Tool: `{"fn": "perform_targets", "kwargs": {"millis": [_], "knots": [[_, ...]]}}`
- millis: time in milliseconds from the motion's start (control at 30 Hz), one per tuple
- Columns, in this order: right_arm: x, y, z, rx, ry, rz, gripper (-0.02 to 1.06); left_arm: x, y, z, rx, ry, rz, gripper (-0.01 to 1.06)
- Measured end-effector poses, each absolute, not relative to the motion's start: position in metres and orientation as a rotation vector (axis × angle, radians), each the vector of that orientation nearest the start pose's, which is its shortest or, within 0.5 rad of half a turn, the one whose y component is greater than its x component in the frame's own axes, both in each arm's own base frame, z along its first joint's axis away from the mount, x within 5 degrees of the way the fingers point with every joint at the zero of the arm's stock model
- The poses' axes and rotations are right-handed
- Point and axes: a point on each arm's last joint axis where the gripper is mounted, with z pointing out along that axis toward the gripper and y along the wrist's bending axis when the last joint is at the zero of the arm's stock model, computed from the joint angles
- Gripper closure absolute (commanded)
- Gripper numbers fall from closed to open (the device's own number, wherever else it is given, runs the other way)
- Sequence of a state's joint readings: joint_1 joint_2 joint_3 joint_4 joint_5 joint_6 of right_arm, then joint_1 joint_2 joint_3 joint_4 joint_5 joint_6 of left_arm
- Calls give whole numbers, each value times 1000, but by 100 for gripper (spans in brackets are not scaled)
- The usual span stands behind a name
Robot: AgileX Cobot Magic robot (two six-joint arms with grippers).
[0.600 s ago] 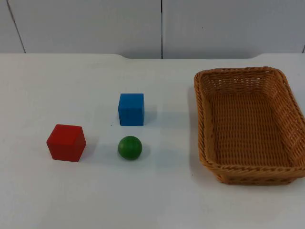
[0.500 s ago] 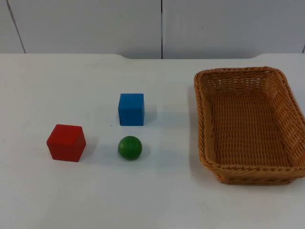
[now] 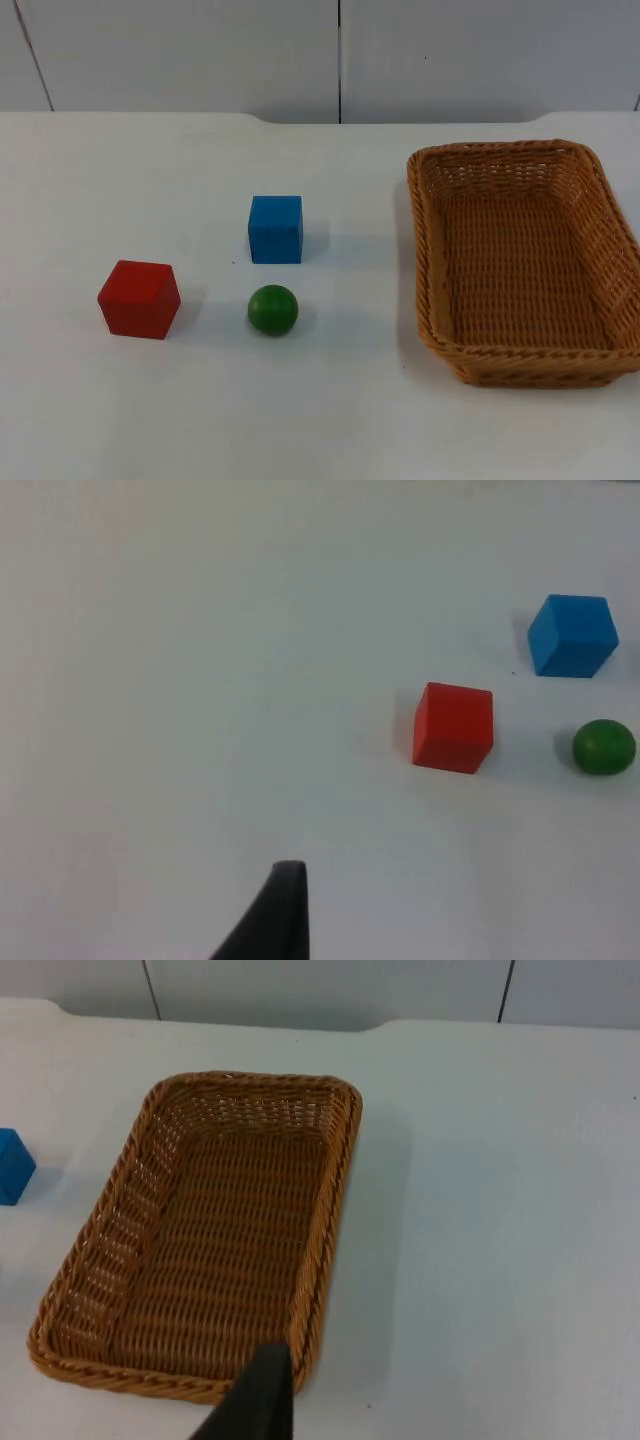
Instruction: Place all geometric objects except the red cube into the basket.
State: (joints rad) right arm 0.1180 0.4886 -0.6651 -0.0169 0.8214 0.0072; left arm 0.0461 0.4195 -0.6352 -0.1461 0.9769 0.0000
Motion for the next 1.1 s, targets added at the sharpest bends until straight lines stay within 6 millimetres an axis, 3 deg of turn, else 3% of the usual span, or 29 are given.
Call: {"fn": "perform_targets", "kwargs": {"millis": [200, 433, 700, 867, 1000, 1033, 1100], "knots": [[125, 14, 331, -130, 2216, 49, -1, 94, -7, 309, -91, 2349, -163, 0], [151, 17, 315, -137, 2326, 43, -1, 111, -6, 302, -95, 2409, -162, 0], [161, 18, 307, -141, 2380, 40, -1, 125, -7, 299, -45, 2429, -173, 0], [162, 18, 308, -139, 2366, 43, -1, 154, -11, 295, 10, 2487, -240, 0], [163, 18, 308, -139, 2358, 44, -1, 193, -14, 286, 60, 2542, -297, 0], [163, 18, 308, -139, 2358, 44, -1, 193, -14, 286, 60, 2542, -297, 0], [163, 18, 308, -139, 2358, 44, -1, 211, -15, 280, 70, 2577, -309, 0]]}}
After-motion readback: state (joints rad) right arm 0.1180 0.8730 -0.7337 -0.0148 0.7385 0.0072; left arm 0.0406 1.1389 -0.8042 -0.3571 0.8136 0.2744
